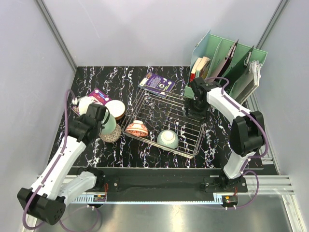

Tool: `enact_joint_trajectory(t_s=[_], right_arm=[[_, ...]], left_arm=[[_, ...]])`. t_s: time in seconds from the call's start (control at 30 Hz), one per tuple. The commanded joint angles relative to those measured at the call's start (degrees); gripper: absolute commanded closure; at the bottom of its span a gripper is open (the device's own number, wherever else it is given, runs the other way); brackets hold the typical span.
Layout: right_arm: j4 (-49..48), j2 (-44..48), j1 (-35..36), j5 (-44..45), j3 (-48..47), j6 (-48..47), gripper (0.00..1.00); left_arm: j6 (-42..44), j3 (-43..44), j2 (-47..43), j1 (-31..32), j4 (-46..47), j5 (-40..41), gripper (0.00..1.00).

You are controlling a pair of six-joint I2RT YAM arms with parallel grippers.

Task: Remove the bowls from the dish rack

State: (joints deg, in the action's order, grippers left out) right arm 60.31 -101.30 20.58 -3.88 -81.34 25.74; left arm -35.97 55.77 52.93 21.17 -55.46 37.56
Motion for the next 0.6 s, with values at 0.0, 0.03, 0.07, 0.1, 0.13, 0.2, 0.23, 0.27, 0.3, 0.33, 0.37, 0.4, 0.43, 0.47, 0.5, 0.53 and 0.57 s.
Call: enact_joint_trajectory(t_s=[0.0,0.03,0.07,0.1,0.13,0.2,0.23,0.27,0.3,0.33,0.37,0.4,0.43,0.47,0.5,0.53,0.57], right_arm=[[-1.2,2.5,-0.5,2.0,-4.3,1.7,0.15],[-1.2,2.2,-0.6,1.9,-4.4,1.3,0.15],[-1.2,2.1,-0.8,1.7,-4.4,1.2,0.15],[-1.4,1.9,-0.8,1.3,-4.1,1.1,0.15],[-1.4,1.8,-0.9,1.2,-3.9,1.1,0.15],[-1.8,1.8,-1.0,0.9,-3.1,1.1,0.15],[-1.9,1.9,-1.0,0.8,-2.9,1.0,0.15],[-2.2,1.7,-1.0,0.5,-2.6,0.9,0.15],[-2.1,1.7,-0.9,0.3,-2.2,0.9,0.15],[-2.3,1.6,-1.1,0.4,-2.1,0.8,0.15],[-2.4,1.5,-1.0,0.3,-1.9,0.7,0.15],[-2.4,1.5,-1.1,0.0,-1.7,0.6,0.15],[-2.4,1.2,-1.1,0.0,-1.6,0.5,0.15],[-2.5,1.1,-1.1,-0.1,-1.6,0.5,0.15],[-2.5,1.0,-1.1,-0.2,-1.5,0.4,0.15],[-2.5,0.9,-1.1,-0.3,-1.5,0.3,0.15],[-2.4,0.9,-1.1,-0.3,-1.5,0.2,0.15]], left_arm=[[-5.4,-4.1,-2.7,-3.2,3.3,-4.7,1.00],[-5.9,-5.6,-3.0,-3.8,3.6,-5.2,1.00],[-6.3,-6.5,-3.3,-4.8,4.1,-6.2,1.00],[-6.4,-7.3,-3.6,-5.3,4.8,-7.2,1.00],[-6.4,-9.1,-4.5,-6.0,5.4,-8.4,1.00],[-7.1,-10.3,-5.4,-6.2,6.7,-9.4,1.00],[-7.2,-10.9,-6.1,-6.2,7.2,-9.5,1.00],[-7.3,-10.9,-6.3,-6.3,7.4,-9.3,1.00],[-7.3,-10.9,-6.4,-6.3,7.4,-9.1,1.00],[-7.2,-10.7,-6.5,-6.2,7.4,-9.0,1.00],[-7.3,-10.8,-6.6,-6.3,7.7,-8.9,1.00],[-7.4,-10.9,-6.7,-6.4,8.1,-9.0,1.00],[-7.5,-11.6,-6.9,-6.3,9.1,-9.2,1.00],[-7.8,-12.1,-7.0,-6.3,9.6,-9.6,1.00],[-8.0,-12.8,-7.0,-6.3,10.1,-9.8,1.00],[-8.0,-13.1,-6.8,-6.4,11.2,-10.0,1.00],[-8.0,-13.3,-6.4,-6.5,11.6,-10.4,1.00]])
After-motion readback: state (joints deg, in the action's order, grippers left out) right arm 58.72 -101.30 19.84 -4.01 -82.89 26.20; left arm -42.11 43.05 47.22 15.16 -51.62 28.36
